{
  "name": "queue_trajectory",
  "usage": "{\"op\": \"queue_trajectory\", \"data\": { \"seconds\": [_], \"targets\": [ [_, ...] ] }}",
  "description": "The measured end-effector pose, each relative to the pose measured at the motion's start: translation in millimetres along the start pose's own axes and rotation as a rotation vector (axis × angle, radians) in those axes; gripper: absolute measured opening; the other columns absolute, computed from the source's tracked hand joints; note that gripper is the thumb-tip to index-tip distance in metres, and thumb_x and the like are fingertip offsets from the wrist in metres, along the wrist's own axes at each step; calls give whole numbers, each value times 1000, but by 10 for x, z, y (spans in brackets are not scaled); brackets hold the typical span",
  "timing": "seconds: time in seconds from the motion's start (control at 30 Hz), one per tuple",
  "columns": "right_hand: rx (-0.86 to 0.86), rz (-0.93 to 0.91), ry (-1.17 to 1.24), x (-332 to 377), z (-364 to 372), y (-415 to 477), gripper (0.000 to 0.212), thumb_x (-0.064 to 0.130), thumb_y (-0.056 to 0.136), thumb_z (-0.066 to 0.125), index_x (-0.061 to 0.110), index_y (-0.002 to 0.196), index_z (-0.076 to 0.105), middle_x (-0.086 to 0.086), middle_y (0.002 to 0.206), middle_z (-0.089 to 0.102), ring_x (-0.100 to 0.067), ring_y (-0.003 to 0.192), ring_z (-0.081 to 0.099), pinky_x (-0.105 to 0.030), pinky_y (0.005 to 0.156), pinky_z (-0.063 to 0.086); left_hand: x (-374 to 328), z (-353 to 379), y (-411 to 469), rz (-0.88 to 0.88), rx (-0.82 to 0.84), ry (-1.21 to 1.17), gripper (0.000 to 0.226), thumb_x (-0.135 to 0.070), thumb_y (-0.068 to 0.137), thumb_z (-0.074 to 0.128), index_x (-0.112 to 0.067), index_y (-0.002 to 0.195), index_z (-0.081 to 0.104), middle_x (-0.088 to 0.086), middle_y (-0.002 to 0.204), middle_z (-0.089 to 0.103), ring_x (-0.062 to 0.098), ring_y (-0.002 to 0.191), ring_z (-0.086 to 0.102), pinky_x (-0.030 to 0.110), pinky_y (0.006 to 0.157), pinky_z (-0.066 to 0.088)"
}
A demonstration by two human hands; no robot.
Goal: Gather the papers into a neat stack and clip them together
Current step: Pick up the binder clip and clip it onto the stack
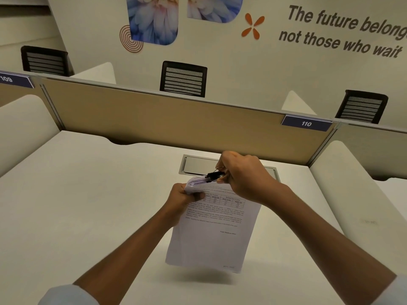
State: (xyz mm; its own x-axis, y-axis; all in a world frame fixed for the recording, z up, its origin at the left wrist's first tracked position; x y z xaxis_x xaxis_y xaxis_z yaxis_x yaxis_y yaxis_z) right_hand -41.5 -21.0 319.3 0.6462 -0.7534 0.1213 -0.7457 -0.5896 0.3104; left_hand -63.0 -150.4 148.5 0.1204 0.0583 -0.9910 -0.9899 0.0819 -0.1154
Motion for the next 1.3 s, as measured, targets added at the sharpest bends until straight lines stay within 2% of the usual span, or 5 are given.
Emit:
{"op": "queue_trajectory", "data": {
  "seconds": [0.2,0.4,0.6,1.0,1.3],
  "targets": [
    [-12,39,19,-38,5,16,19,16,84,66,11,100,57,-6,100,69,-30,78,64,-42,65,52,7,4,-8,-3,8,3,26,-26,70,72,-25,95,71,-7,80,76,20,74,72,27,63,57],
    [53,116,92,-77,28,26,19,18,85,66,13,102,56,-3,105,68,-23,86,66,-43,74,53,-19,-1,-19,8,-1,26,19,-11,84,68,-29,92,70,-10,76,76,17,70,71,22,59,55],
    [89,99,34,-53,34,34,19,17,86,65,15,103,56,-2,106,68,-25,88,64,-42,74,52,-41,-8,-16,7,1,42,21,-30,71,68,-32,92,71,-9,78,76,17,72,71,24,62,56],
    [131,19,-18,-27,65,41,19,22,85,66,17,100,56,-1,101,68,-27,85,64,-41,71,53,-101,-81,32,-21,-43,157,5,-27,84,69,-23,82,71,-5,76,72,16,69,65,21,57,47],
    [169,28,63,-9,102,37,18,17,85,66,16,100,57,-2,104,67,-26,89,62,-43,75,53,-199,-17,-2,-80,3,155,31,-19,92,58,-16,61,56,2,63,61,16,58,53,20,55,39]
  ]
}}
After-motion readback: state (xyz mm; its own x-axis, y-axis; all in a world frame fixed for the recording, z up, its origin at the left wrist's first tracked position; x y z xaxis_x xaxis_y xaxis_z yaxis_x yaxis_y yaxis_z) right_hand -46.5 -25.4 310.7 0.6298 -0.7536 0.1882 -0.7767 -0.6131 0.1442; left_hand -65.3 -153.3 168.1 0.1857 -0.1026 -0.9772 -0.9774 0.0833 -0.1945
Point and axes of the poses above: each hand's wrist, its own y-axis towards the middle knuckle, its own z-axis out of the palm, x = y × z, the point moved 7 cm from there along y, towards the middle knuckle
